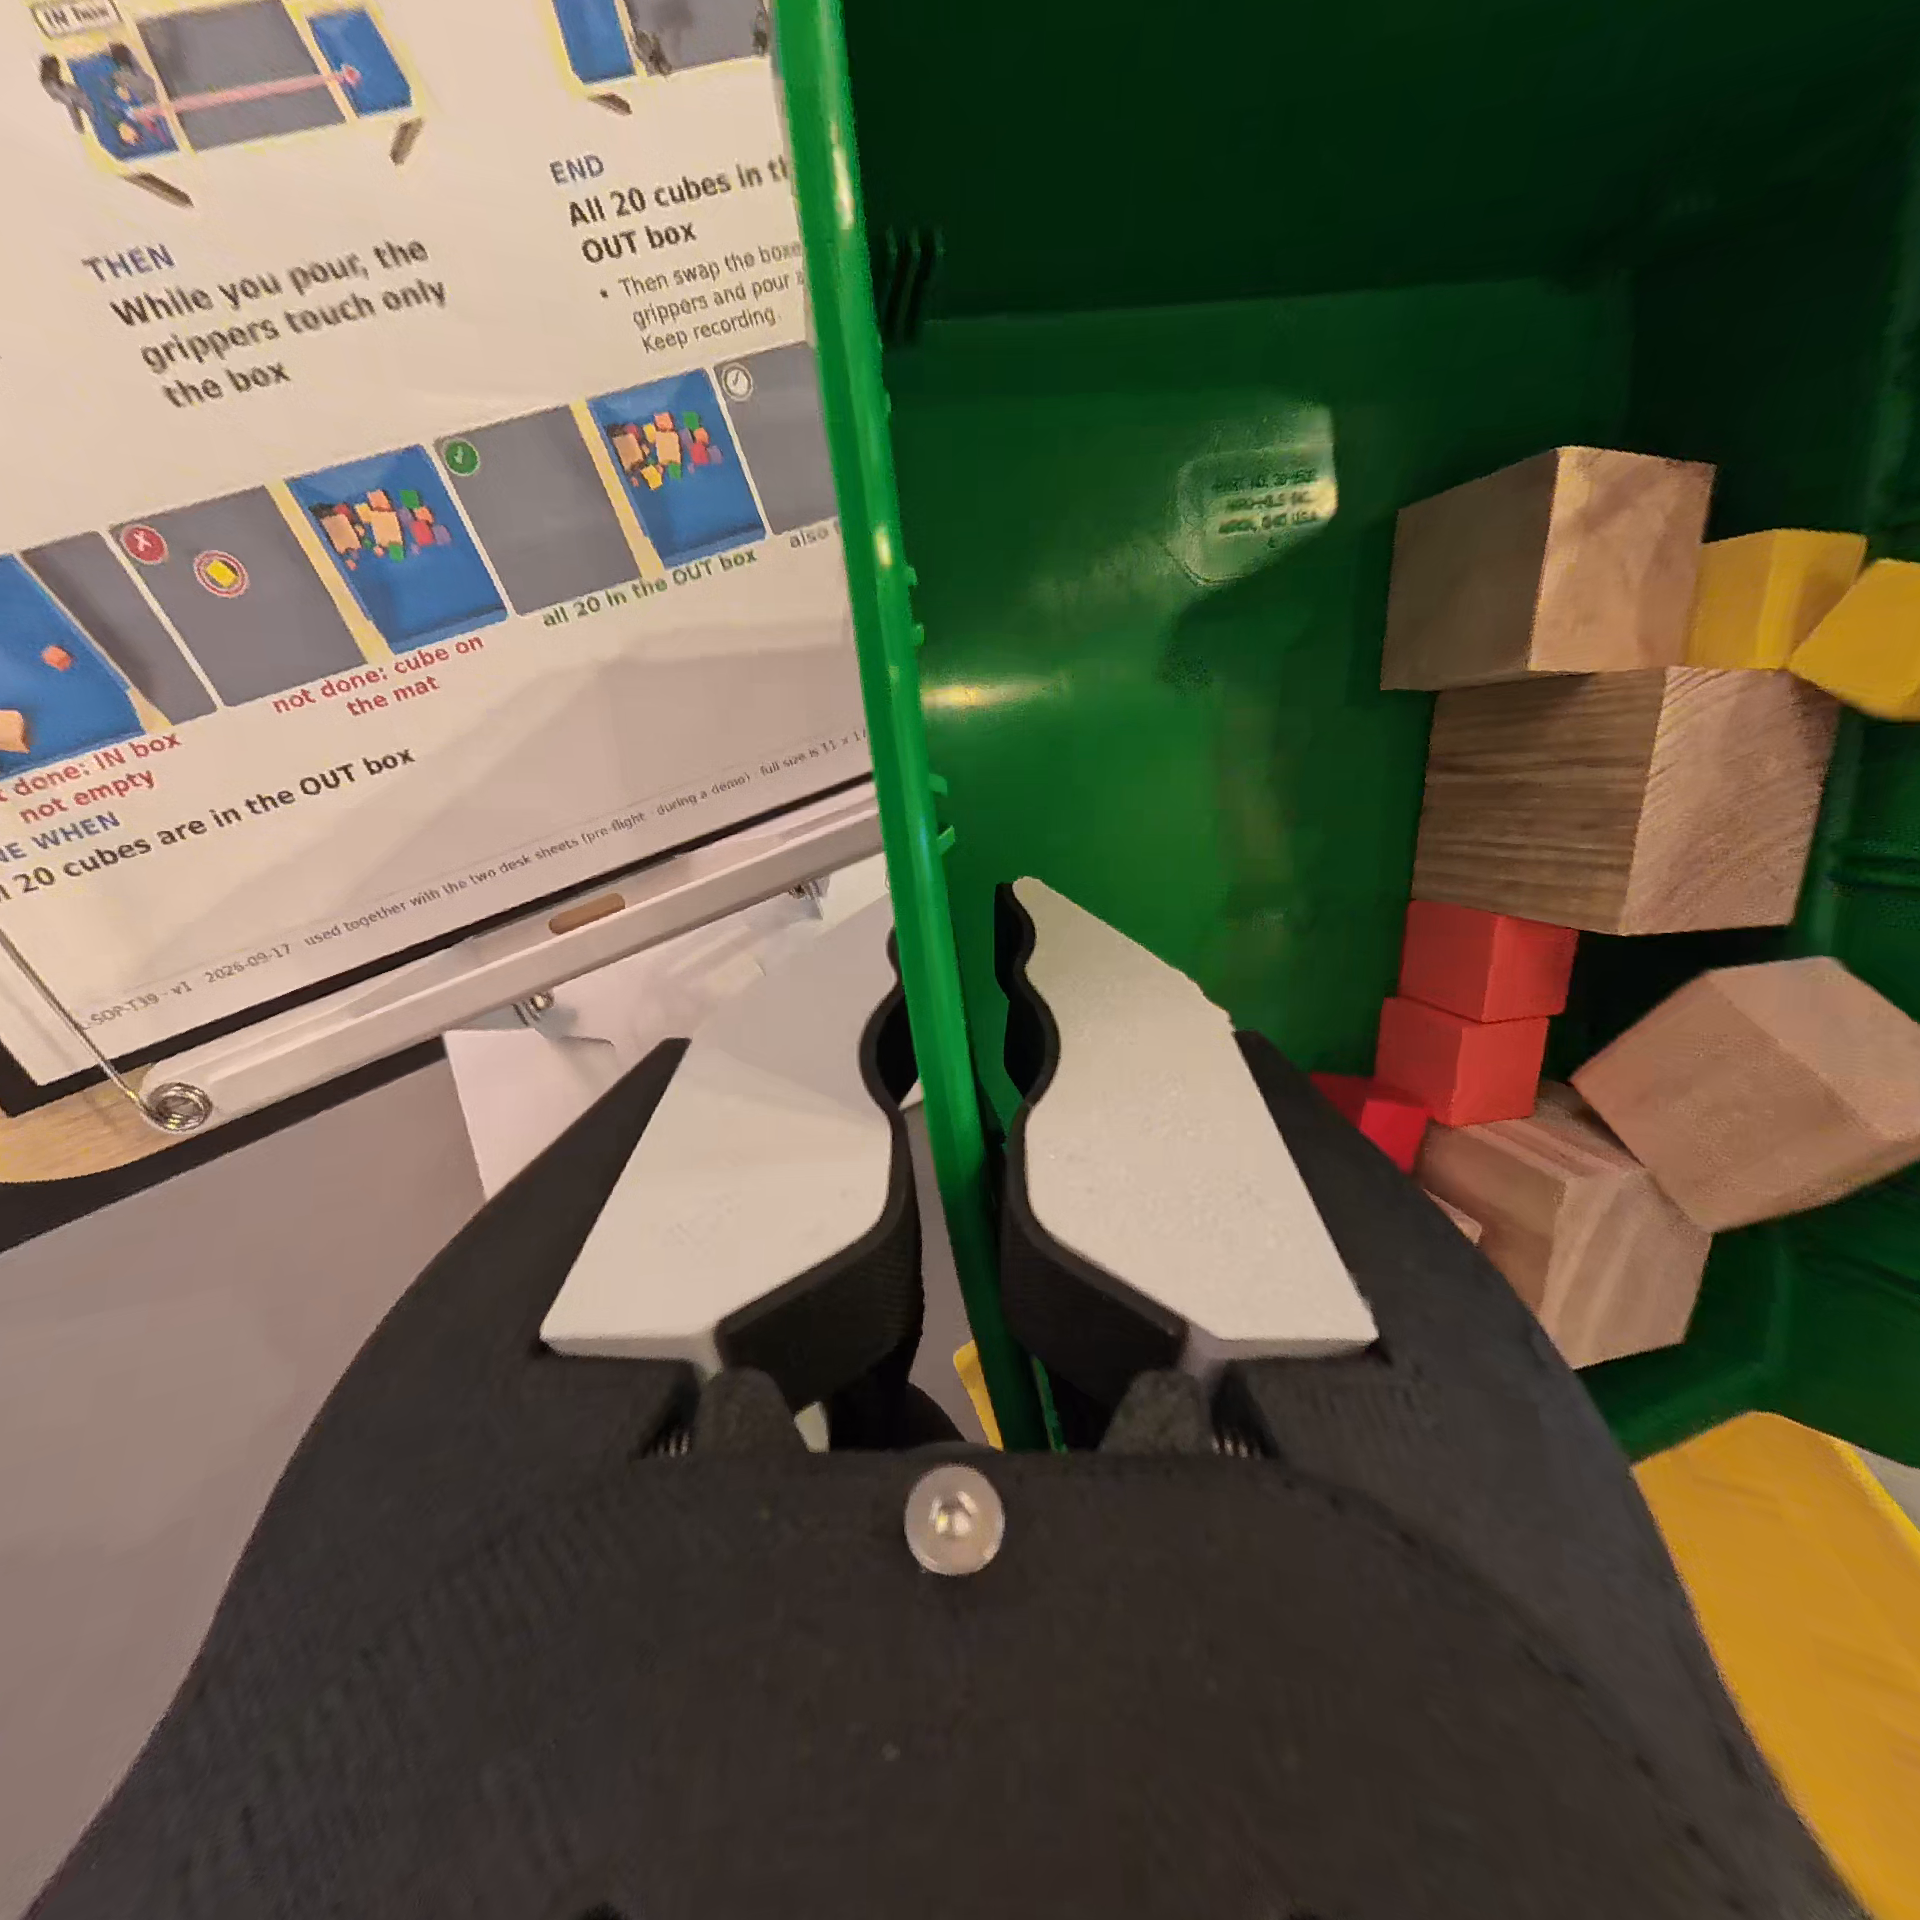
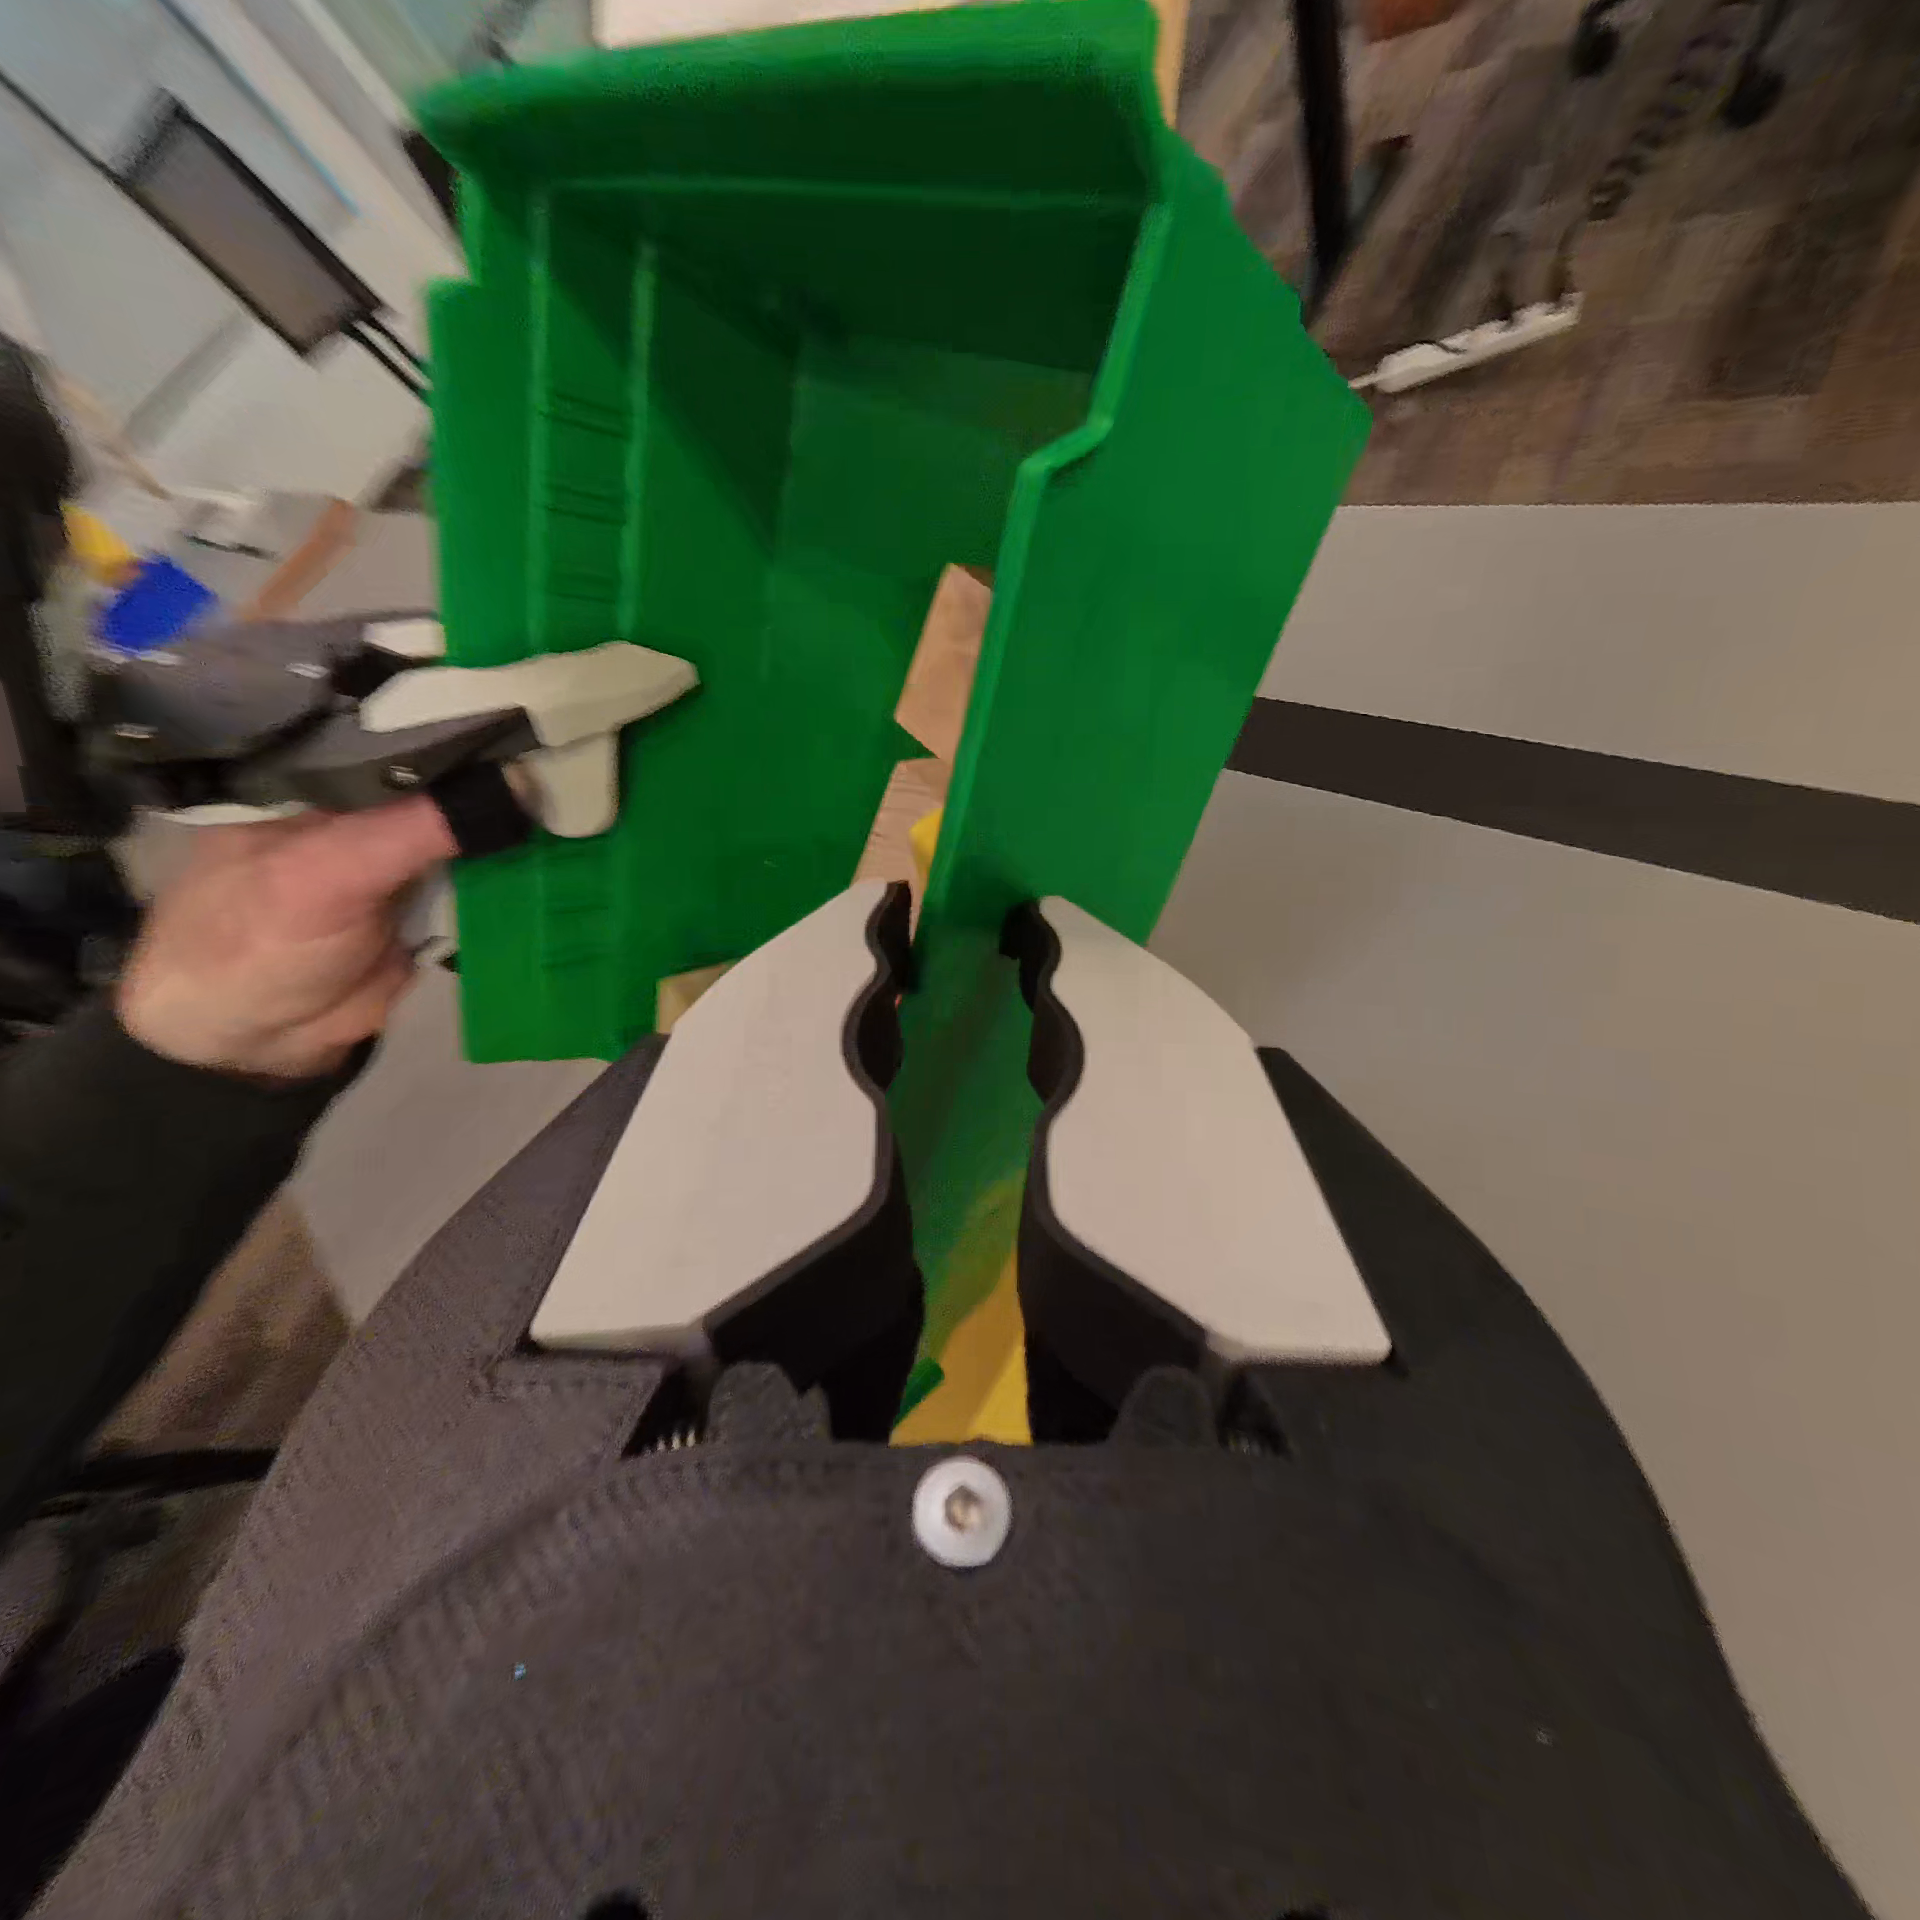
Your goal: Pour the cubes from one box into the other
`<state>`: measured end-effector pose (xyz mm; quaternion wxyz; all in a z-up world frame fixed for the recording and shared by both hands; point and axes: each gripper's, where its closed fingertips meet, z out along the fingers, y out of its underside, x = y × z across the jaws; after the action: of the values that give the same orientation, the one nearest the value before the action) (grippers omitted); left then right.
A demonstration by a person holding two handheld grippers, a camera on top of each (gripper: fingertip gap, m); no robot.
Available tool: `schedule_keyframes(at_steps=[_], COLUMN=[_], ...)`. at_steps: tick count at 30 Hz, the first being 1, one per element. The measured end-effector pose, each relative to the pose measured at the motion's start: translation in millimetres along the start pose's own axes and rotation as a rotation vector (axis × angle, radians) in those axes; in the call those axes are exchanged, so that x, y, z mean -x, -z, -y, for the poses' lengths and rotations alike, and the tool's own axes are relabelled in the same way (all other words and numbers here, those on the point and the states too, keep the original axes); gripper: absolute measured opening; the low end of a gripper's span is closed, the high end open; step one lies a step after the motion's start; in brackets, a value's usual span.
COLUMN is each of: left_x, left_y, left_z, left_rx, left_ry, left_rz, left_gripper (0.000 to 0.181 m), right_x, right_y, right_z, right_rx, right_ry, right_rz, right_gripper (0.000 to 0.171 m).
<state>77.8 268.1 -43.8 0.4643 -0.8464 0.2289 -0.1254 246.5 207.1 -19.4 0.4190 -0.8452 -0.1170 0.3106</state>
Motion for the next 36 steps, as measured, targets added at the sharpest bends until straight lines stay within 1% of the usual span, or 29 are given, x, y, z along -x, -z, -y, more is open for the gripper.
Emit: schedule_keyframes(at_steps=[3, 5, 12, 17, 21, 26, 31, 36], left_x=[3.6, 6.5, 10.5, 6.5, 2.5, 5.5, 10.6, 8.8], left_y=[-3.5, -3.9, 1.8, 17.1, 26.8, 34.9, 34.0, 37.3], left_z=[1.7, 3.0, 10.1, 24.7, 34.6, 46.1, 46.8, 47.8], left_rx=[-0.031, -0.056, -0.161, -0.253, -0.32, -0.409, -0.458, -0.506], left_ry=[-0.028, -0.058, -0.099, -0.171, -0.188, -0.213, -0.236, -0.249], left_rz=[0.054, 0.086, 0.118, 0.171, 0.181, 0.225, 0.256, 0.264], left_gripper=[0.013, 0.013, 0.014, 0.014, 0.013, 0.013, 0.011, 0.011], right_x=[-9.9, -11.8, -6.7, -0.3, 8.0, 12.8, 13.1, 14.9], right_y=[-9.1, -12.6, -13.5, -3.4, 8.6, 8.3, 2.9, 6.1], right_z=[-2.0, -1.3, 4.4, 8.8, 19.0, 24.3, 22.4, 21.8], right_rx=[0.026, 0.011, -0.103, -0.192, -0.277, -0.329, -0.363, -0.414], right_ry=[0.068, 0.08, 0.123, 0.142, 0.171, 0.199, 0.226, 0.238], right_rz=[-0.11, -0.127, -0.138, -0.134, -0.134, -0.135, -0.142, -0.134], right_gripper=[0.008, 0.006, 0.006, 0.005, 0.005, 0.005, 0.005, 0.005])
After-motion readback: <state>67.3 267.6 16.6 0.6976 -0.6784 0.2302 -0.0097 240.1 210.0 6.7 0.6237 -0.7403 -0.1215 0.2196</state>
